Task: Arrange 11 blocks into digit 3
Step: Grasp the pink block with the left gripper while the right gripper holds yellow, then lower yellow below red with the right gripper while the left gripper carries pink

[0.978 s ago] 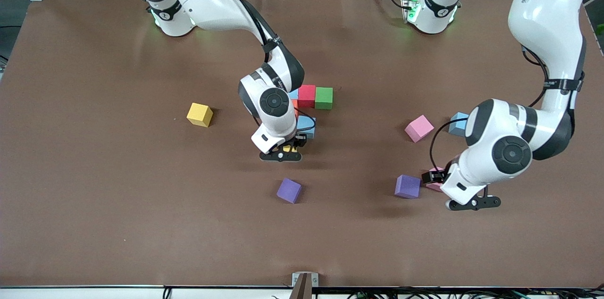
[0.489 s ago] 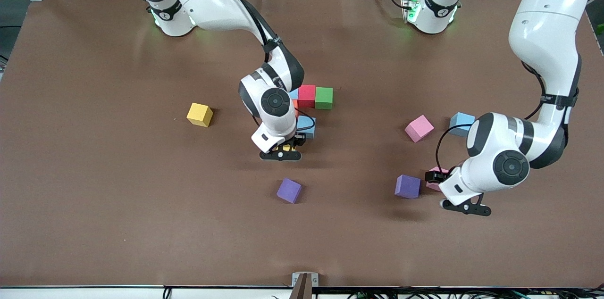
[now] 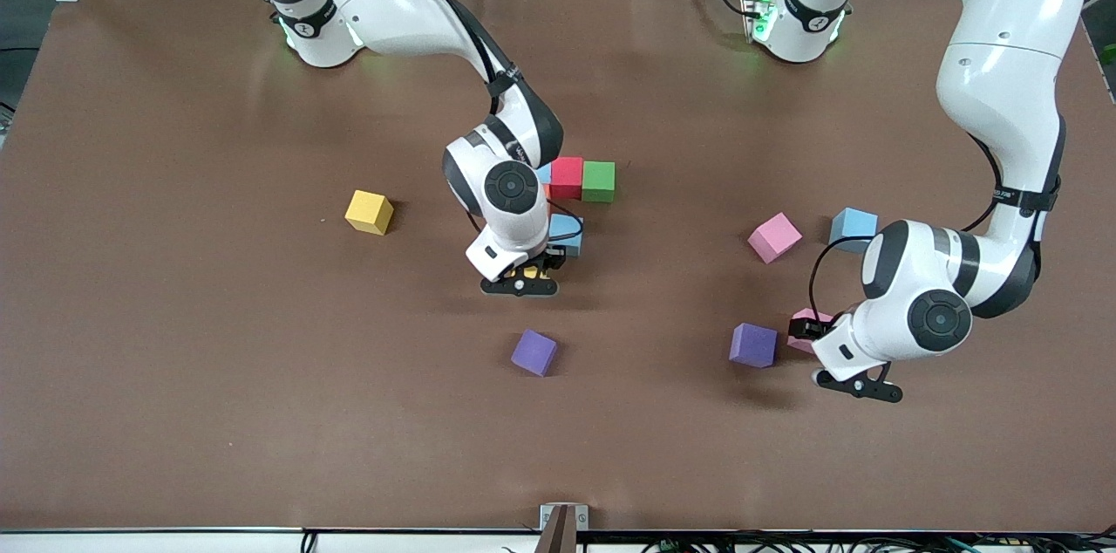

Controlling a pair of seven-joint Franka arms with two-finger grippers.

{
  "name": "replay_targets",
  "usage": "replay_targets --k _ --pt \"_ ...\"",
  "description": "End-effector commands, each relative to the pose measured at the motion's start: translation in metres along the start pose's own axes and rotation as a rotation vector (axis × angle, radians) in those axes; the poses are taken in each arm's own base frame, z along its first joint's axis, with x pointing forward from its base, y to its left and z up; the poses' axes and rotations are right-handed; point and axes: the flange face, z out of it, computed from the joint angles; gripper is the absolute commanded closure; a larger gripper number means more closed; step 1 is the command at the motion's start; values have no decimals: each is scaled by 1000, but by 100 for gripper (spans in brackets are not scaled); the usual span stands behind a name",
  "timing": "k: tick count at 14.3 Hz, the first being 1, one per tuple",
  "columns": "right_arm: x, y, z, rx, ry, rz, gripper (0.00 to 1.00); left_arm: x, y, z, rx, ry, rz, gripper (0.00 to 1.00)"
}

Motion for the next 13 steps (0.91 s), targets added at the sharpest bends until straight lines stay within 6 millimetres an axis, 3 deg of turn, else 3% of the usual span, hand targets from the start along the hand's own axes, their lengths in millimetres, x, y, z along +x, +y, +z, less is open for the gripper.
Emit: replay_targets --k 1,3,5,7,10,13 --pt "-9 -1 1 -18 6 10 99 1 3 3 4 2 4 1" --pt "-10 -3 0 -16 9 8 99 1 3 11 1 -8 3 7" --pt "-10 -3 1 -15 6 16 99 1 3 13 -2 -10 -4 30" --pt "-10 -2 1 -18 6 20 99 1 5 10 -1 -7 -43 46" --pt "-10 -2 1 -18 4 23 99 2 1 -12 10 16 -89 71" --pt "-10 -2 1 -19 3 27 99 -2 -1 -51 25 44 -137 71"
